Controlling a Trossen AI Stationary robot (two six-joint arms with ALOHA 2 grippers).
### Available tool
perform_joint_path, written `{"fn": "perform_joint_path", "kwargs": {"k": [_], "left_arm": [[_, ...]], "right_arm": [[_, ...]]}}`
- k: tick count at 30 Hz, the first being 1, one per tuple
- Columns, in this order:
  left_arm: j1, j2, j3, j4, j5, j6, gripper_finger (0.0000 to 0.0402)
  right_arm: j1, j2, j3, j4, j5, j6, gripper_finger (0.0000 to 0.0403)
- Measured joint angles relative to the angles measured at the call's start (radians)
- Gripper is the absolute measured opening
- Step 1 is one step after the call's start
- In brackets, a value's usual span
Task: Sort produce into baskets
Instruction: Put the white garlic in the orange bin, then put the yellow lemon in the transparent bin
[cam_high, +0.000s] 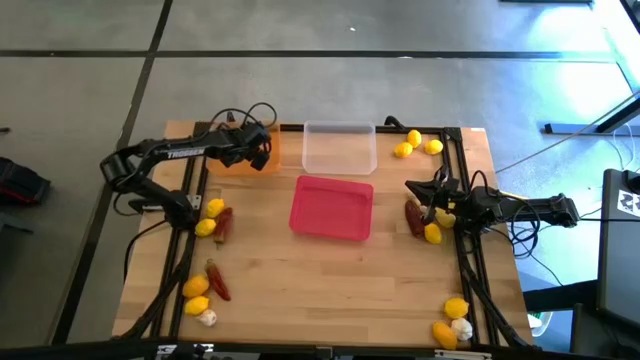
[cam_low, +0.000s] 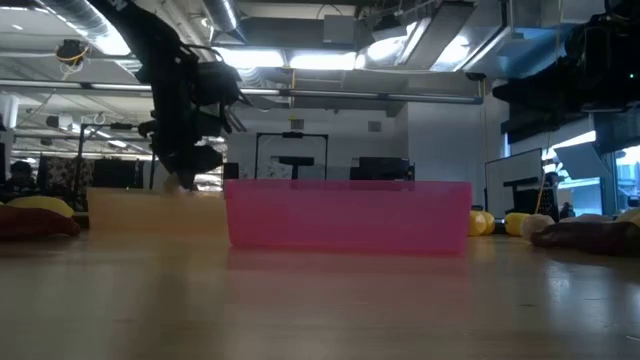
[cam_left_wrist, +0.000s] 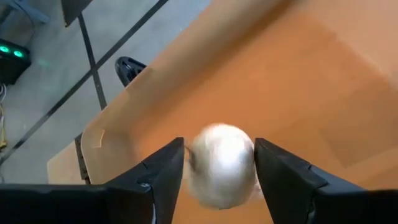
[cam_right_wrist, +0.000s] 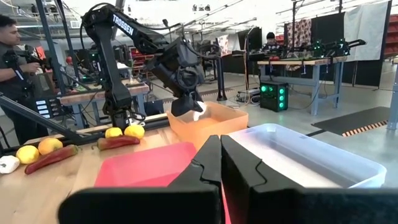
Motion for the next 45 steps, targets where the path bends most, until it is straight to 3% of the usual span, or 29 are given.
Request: {"fn": "perform_joint_path", "kwargs": {"k": [9, 23, 30, 37, 45], "left_arm": [[-0.020, -0.020, 0.000, -0.011, 0.000, 0.012, 0.0202], [-0.305, -0.363, 0.006, 0.018, 0.006, -0.054, 0.0200], [-0.427, -0.487, 0.006, 0.128, 0.010, 0.014, 0.0202], [-0.471, -0.510, 0.006, 0.138, 0.010, 0.031, 0.0203], [-0.477, -0.507, 0.001, 0.111, 0.010, 0.041, 0.0203]], "right_arm": [[0.000, 0.000, 0.000, 0.003, -0.008, 0.002, 0.0007], [0.000, 0.014, 0.016, 0.091, -0.038, 0.058, 0.0007], [0.000, 0.249, 0.191, 0.019, 0.101, 0.026, 0.0007], [-0.018, 0.563, 0.481, -0.266, 0.284, -0.024, 0.0007], [-0.230, 0.903, 0.831, -0.732, 0.268, -0.058, 0.0007]]}}
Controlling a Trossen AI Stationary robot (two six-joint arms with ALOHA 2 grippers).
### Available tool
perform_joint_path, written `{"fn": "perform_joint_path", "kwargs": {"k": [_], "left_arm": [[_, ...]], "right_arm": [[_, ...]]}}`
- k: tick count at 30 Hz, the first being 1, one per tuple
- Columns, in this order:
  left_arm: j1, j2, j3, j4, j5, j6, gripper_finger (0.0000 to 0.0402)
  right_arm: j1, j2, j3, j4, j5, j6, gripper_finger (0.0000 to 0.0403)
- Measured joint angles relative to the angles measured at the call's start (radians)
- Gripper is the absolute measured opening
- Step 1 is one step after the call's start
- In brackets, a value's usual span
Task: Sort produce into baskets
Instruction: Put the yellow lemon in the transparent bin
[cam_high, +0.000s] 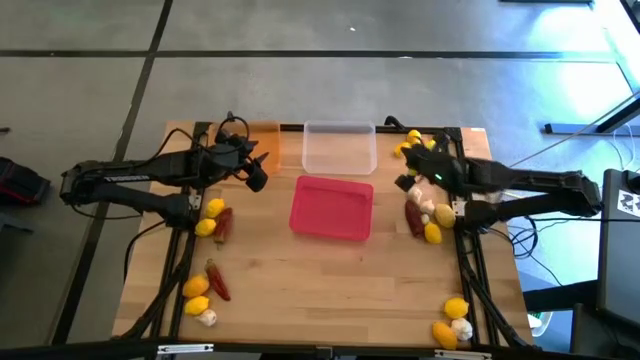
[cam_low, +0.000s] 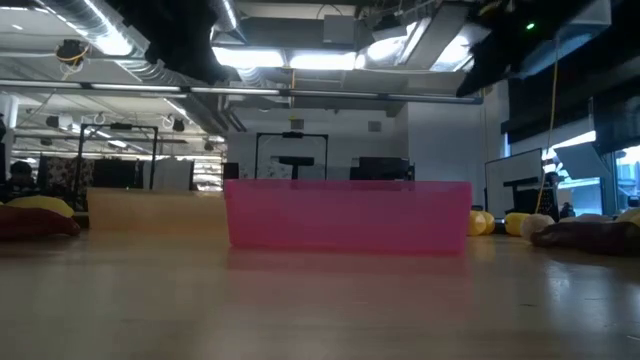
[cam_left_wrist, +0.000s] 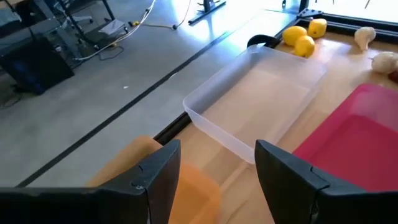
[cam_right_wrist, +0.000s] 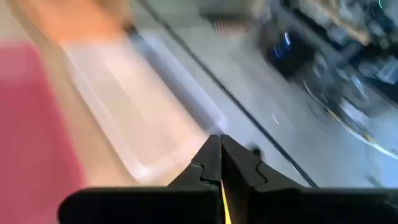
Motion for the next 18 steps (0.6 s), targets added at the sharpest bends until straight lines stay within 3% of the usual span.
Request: {"fn": "perform_joint_path", "kwargs": {"k": [8, 18], "left_arm": [[-0.013, 0.000, -0.001, -0.013, 0.000, -0.079, 0.0203], [-0.051, 0.000, -0.001, -0.014, 0.000, -0.096, 0.0203]], "right_arm": [[-0.241, 0.295, 0.191, -0.232, -0.142, -0.178, 0.0045], [-0.446, 0.594, 0.264, -0.377, -0.244, -0.376, 0.0179]]}}
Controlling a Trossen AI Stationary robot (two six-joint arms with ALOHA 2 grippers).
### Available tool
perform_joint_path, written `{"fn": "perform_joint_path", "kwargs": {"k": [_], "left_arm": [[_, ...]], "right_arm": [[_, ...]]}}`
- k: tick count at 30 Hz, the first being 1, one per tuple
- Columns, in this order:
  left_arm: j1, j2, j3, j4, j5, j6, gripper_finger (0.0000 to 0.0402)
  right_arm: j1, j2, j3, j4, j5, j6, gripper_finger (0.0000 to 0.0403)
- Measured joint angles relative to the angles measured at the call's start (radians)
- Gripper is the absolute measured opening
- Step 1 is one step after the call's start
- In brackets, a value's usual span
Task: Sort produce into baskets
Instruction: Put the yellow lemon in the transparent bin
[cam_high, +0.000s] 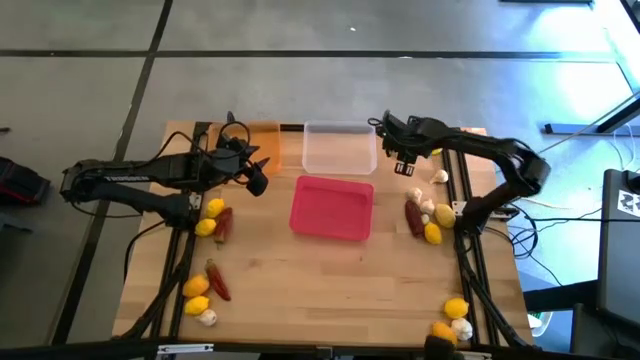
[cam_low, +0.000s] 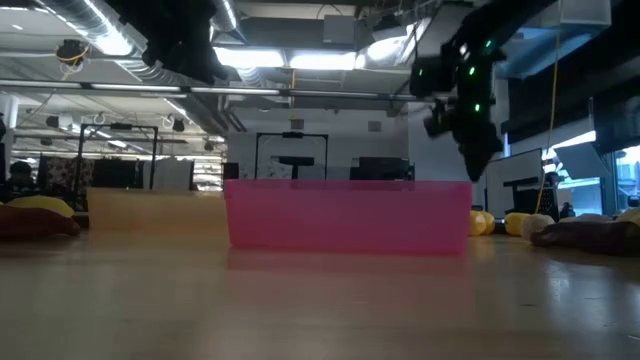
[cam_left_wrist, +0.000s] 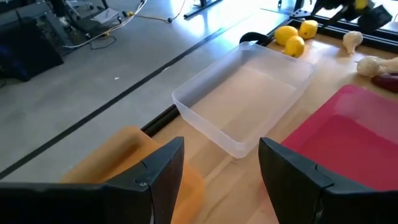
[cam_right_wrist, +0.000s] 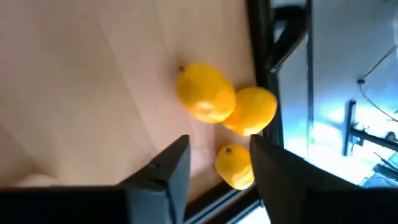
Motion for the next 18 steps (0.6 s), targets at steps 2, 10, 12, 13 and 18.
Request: {"fn": "perform_joint_path", "kwargs": {"k": [2, 10, 12, 13, 18], "left_arm": [[-0.001, 0.000, 0.000, 0.000, 0.000, 0.000, 0.0203], [-0.001, 0.000, 0.000, -0.001, 0.000, 0.016, 0.0203], [-0.001, 0.000, 0.000, -0.001, 0.000, 0.017, 0.0203], [-0.001, 0.000, 0.000, 0.000, 0.000, 0.017, 0.0203], [-0.001, 0.000, 0.000, -0.001, 0.000, 0.018, 0.0203]], "right_arm": [[-0.025, 0.041, 0.000, 0.001, 0.000, -0.059, 0.0201], [-0.060, 0.125, 0.000, 0.020, 0.078, -0.275, 0.0247], [-0.058, 0.130, 0.000, 0.031, 0.065, -0.302, 0.0248], [-0.058, 0.131, 0.000, 0.045, 0.060, -0.316, 0.0248], [-0.057, 0.141, 0.000, 0.132, 0.024, -0.355, 0.0246]]}}
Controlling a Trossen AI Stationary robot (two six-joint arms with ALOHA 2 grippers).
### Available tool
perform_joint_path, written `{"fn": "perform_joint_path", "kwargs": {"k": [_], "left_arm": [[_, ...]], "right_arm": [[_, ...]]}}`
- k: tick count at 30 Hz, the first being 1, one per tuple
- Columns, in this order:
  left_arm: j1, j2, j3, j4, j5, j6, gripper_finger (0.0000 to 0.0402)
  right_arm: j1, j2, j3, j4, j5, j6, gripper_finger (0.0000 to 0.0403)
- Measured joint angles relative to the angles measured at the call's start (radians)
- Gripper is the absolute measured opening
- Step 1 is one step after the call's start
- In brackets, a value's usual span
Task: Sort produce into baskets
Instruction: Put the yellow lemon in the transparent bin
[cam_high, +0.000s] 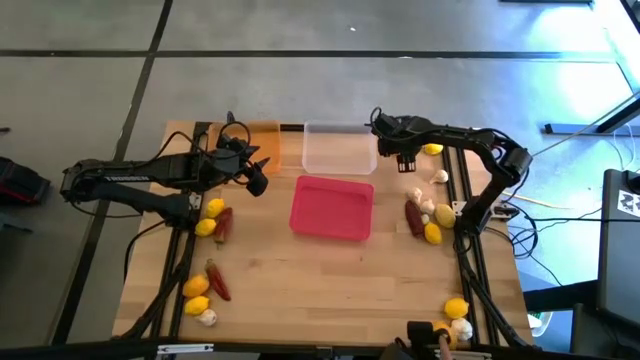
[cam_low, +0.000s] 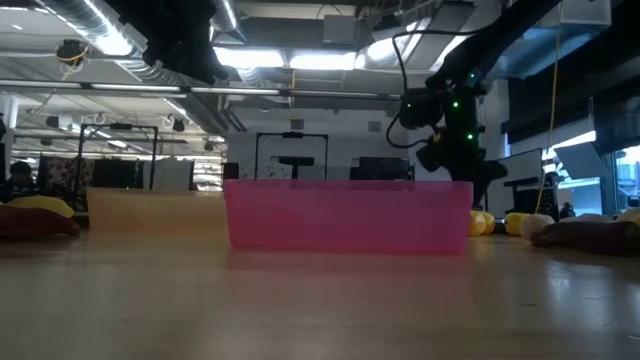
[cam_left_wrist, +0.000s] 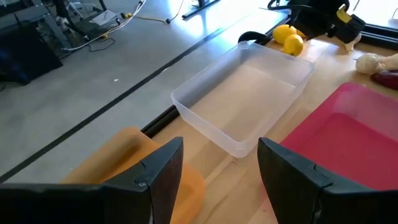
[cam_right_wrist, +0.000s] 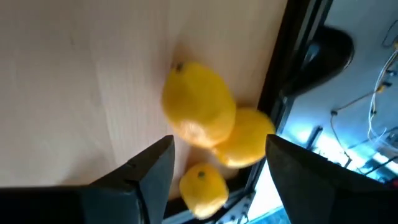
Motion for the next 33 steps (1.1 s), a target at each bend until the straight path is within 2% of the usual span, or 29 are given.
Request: {"fn": "perform_joint_path", "kwargs": {"k": [8, 13, 28, 33], "left_arm": [[0.000, 0.002, 0.000, 0.000, 0.000, 0.002, 0.0203], [0.000, 0.002, 0.000, -0.001, 0.000, 0.001, 0.0203], [0.000, 0.002, 0.000, 0.000, 0.000, 0.001, 0.0203], [0.000, 0.002, 0.000, 0.000, 0.000, 0.000, 0.0203]], "right_arm": [[0.000, 0.002, -0.001, 0.049, -0.033, -0.062, 0.0246], [0.000, 0.039, -0.001, 0.046, -0.059, -0.048, 0.0246], [-0.023, 0.165, -0.001, 0.057, 0.056, -0.052, 0.0246], [-0.035, 0.179, -0.001, 0.069, 0.063, -0.052, 0.0243]]}}
